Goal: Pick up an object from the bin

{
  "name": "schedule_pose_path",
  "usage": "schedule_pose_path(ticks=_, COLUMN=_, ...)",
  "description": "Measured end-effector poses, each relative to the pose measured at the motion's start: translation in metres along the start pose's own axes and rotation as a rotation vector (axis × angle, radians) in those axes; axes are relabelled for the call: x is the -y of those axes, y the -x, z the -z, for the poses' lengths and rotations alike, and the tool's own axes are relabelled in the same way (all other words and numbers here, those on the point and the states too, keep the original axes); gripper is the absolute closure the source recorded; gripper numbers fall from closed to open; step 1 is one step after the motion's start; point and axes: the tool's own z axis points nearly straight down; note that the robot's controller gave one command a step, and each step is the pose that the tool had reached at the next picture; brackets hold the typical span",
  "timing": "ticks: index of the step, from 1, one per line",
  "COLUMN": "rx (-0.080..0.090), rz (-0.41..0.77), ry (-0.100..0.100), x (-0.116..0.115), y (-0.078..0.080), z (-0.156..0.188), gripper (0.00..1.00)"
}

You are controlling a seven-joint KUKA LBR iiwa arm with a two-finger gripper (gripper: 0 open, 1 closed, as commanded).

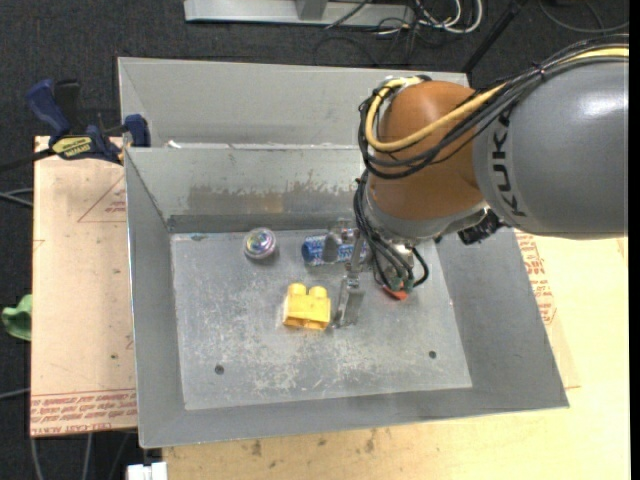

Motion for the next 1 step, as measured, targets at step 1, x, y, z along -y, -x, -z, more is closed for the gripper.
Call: schedule_pose_path(ticks=1, rx=0.003, rz=-0.026, ry=0.005, x=-0.0303, y=-0.0025, z=-0.1215, gripper=0.00)
